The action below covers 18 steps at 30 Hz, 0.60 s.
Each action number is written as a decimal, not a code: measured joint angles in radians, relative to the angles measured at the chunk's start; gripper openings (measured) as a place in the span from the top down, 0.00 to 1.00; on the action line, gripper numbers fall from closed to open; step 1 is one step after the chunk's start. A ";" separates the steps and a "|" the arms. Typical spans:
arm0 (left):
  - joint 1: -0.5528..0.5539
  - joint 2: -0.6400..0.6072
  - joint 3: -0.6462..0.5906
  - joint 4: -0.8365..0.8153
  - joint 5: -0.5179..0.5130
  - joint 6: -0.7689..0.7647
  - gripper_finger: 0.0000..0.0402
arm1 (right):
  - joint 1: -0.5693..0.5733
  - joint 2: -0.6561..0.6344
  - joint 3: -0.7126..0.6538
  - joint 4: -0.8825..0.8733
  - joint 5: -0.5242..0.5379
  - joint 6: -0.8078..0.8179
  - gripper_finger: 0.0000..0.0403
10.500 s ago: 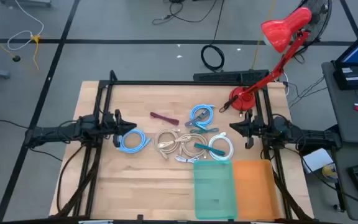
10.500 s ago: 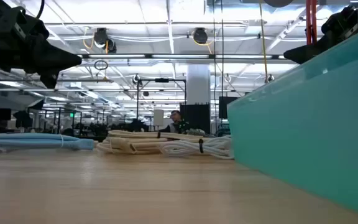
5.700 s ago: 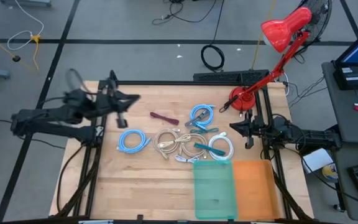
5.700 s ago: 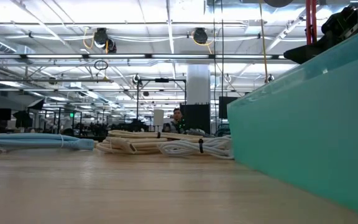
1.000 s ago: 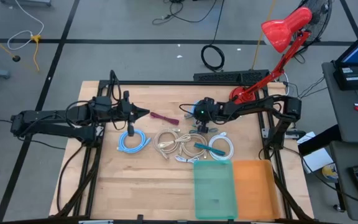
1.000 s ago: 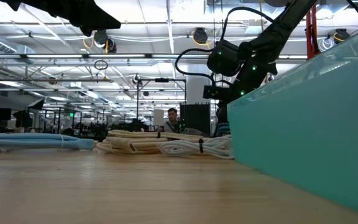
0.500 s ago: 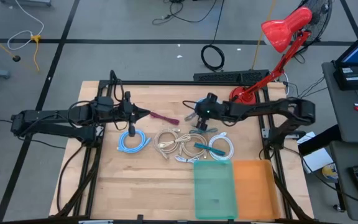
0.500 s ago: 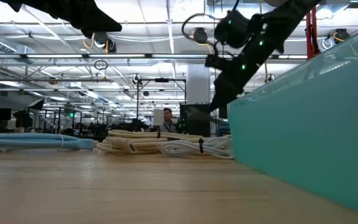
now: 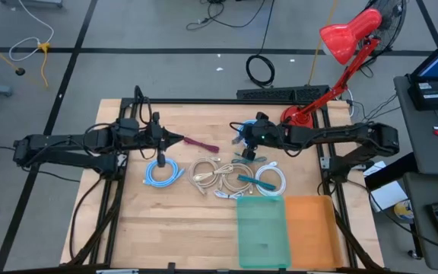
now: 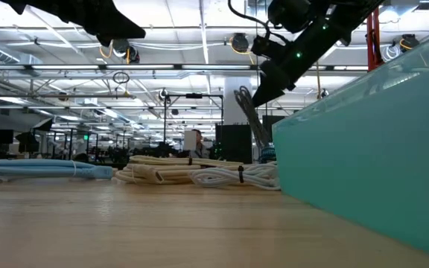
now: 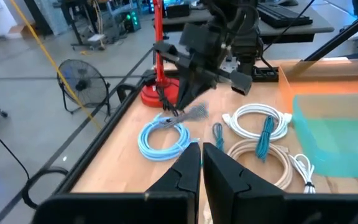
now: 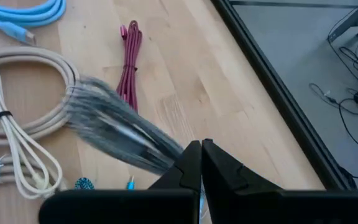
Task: Pick & Place USB Port
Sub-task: Put the black charger cable into the orange bin
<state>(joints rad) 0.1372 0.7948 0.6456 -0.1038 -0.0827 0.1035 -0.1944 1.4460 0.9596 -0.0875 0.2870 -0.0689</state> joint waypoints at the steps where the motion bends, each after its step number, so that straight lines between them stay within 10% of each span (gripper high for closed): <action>1: 0.002 0.008 0.000 -0.012 -0.013 -0.005 0.94 | 0.000 0.000 0.000 0.004 0.000 0.000 1.00; 18: 0.146 0.345 -0.090 0.254 -0.078 0.033 0.94 | -0.015 0.000 0.000 0.059 0.000 -0.013 1.00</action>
<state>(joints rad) 0.2831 1.1396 0.5552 0.1503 -0.1611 0.1364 -0.2096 1.4456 0.9596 -0.0289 0.2866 -0.0821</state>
